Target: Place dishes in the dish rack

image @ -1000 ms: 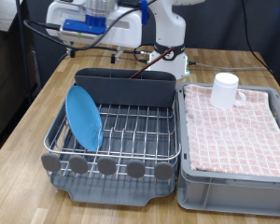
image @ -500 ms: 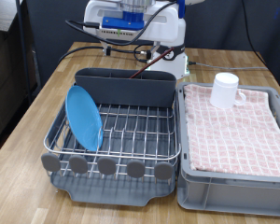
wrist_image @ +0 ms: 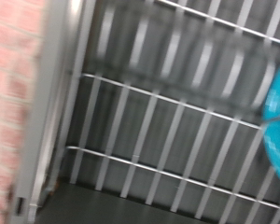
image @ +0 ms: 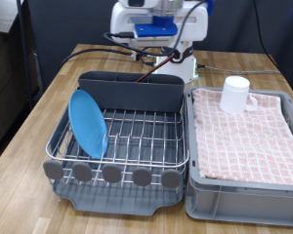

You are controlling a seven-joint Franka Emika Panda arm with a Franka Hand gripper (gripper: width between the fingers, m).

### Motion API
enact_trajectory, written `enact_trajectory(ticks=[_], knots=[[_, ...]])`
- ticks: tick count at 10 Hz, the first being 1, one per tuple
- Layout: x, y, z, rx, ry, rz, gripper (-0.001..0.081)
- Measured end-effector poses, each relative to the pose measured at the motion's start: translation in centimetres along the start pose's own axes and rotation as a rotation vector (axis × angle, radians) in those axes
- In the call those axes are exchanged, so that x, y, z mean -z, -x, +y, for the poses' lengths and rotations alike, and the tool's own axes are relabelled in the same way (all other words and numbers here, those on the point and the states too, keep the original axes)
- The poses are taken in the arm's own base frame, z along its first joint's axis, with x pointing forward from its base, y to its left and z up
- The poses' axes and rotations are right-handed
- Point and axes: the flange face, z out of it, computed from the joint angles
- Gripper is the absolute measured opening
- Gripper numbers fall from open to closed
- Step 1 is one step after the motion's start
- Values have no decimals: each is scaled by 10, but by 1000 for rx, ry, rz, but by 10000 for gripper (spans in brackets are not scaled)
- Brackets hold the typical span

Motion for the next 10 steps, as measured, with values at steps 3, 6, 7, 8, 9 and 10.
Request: enact_trajectory(ticks=[3,6,7,8,9,10], knots=[[0,33,-35,39,-47,25,803],[-1,41,-39,61,-41,34,803],[0,46,-46,117,-25,15,803],[2,56,-58,161,-8,-7,803],[5,67,-74,193,-3,-10,803],[8,78,-88,203,-5,-9,803]])
